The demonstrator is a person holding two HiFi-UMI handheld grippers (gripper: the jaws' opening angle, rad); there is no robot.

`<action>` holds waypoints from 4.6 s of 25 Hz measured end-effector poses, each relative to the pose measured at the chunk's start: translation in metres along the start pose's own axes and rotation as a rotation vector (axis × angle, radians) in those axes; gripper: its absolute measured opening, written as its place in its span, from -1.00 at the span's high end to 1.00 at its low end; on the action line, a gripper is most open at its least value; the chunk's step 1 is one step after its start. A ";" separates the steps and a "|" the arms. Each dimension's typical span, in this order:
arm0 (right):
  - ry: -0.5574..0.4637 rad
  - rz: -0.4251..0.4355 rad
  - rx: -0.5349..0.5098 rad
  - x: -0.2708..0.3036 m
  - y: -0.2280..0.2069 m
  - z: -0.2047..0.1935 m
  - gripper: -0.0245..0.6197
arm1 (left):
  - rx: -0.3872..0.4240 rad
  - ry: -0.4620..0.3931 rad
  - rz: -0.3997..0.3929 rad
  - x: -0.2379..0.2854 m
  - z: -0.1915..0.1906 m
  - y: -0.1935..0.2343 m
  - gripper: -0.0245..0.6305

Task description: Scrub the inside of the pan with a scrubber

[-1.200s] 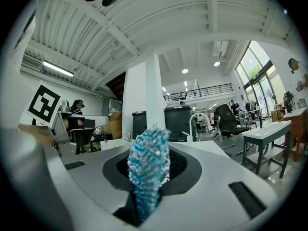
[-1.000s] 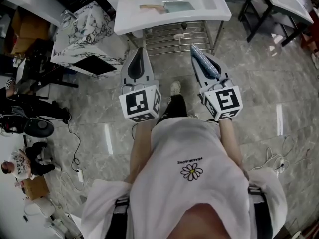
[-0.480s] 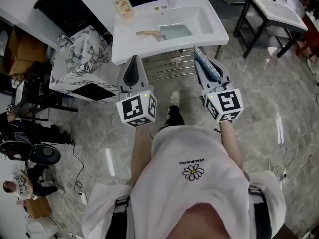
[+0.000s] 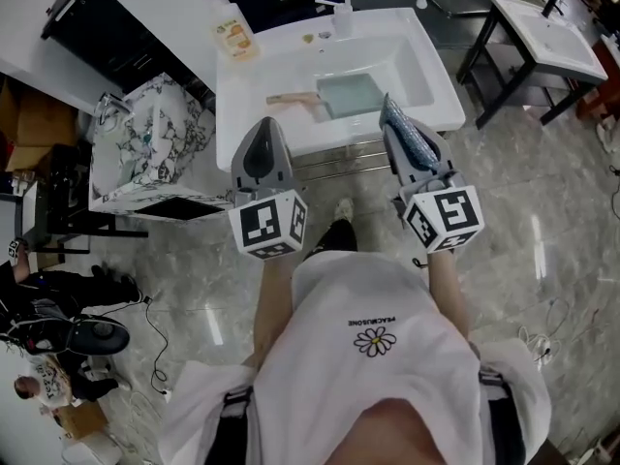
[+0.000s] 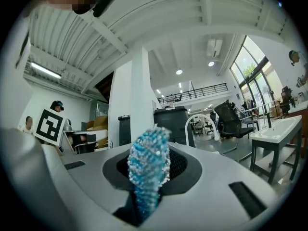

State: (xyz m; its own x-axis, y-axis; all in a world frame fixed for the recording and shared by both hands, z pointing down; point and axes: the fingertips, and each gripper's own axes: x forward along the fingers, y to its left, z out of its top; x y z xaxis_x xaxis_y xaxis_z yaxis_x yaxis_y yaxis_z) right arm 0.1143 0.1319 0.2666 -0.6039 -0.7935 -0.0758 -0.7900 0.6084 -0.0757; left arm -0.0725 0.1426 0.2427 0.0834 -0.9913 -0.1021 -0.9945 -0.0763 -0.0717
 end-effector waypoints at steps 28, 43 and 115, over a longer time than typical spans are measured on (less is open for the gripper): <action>0.186 -0.002 0.001 0.274 -0.089 -0.037 0.73 | -0.028 0.058 0.012 0.255 -0.052 0.120 0.88; 0.217 0.061 0.083 0.288 -0.113 -0.055 0.73 | 0.035 0.145 0.040 0.288 -0.085 0.125 0.84; 1.195 0.282 0.273 0.300 -0.180 -0.309 0.73 | 0.757 1.239 -1.017 0.213 -0.293 0.051 0.50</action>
State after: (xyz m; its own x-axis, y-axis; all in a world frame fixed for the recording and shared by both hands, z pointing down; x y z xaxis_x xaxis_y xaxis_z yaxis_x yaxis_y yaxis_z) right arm 0.0431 -0.2201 0.5650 -0.5796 -0.0658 0.8123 -0.6562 0.6287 -0.4173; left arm -0.1241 -0.1038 0.5081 0.1420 -0.1083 0.9839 -0.3113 -0.9485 -0.0595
